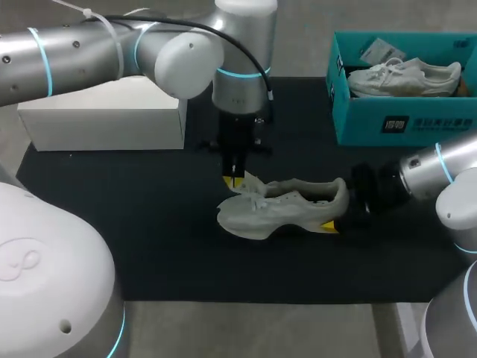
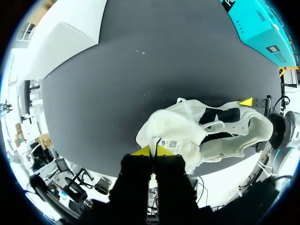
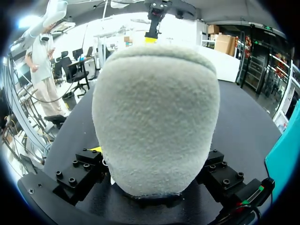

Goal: Take the shoe out of the shoebox, open the shoe tongue, remove and reinsert the insole, then place the shoe into the shoebox

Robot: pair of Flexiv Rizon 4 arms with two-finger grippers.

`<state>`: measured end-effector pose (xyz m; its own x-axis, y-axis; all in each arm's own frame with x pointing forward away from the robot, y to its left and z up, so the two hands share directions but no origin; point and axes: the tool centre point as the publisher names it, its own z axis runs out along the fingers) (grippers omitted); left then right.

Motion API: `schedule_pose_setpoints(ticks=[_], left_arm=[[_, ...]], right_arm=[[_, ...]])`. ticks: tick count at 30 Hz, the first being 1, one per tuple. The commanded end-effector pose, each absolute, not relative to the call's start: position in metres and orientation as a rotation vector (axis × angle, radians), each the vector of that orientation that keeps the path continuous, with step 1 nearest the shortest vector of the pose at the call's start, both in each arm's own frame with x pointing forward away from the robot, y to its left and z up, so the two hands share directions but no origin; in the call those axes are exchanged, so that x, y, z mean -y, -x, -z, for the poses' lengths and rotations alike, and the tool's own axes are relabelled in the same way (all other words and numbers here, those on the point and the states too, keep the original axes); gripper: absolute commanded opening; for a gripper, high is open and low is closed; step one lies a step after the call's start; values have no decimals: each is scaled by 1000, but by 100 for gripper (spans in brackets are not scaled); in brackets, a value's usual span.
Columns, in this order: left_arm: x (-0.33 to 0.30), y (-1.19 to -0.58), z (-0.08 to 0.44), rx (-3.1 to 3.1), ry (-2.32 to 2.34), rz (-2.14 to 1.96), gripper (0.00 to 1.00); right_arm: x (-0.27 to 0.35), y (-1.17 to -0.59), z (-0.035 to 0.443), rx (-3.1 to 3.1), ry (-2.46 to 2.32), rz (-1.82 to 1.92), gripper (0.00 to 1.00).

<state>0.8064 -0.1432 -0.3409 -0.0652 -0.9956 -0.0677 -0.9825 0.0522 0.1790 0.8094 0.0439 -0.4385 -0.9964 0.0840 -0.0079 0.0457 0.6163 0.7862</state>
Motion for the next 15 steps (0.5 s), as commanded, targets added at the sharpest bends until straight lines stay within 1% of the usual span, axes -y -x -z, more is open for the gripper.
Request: schedule_pose_setpoints(ticks=[1,5,6,7,8,9,10,15], left_arm=[[135,-808,361,2217,-2113,328,0],[131,-807,375,2220,-2116,393,0],[130,-806,377,2225,-2111,400,4],[130,-805,377,2238,-2096,408,18],[131,-804,378,2253,-2082,409,38],[131,-802,377,2267,-2067,409,82],[131,-801,377,2279,-2049,406,100],[133,-798,367,2348,-1969,378,100]], right_arm=[[-45,-808,443,-2786,-115,-1344,0],[-45,-808,443,-2786,-115,-1344,0],[-45,-808,443,-2786,-115,-1344,0],[-45,-808,443,-2786,-115,-1344,0],[-45,-808,443,-2786,-115,-1344,0],[-45,-808,443,-2786,-115,-1344,0],[-45,-808,443,-2786,-115,-1344,0],[-45,-808,443,-2786,-115,-1344,0]])
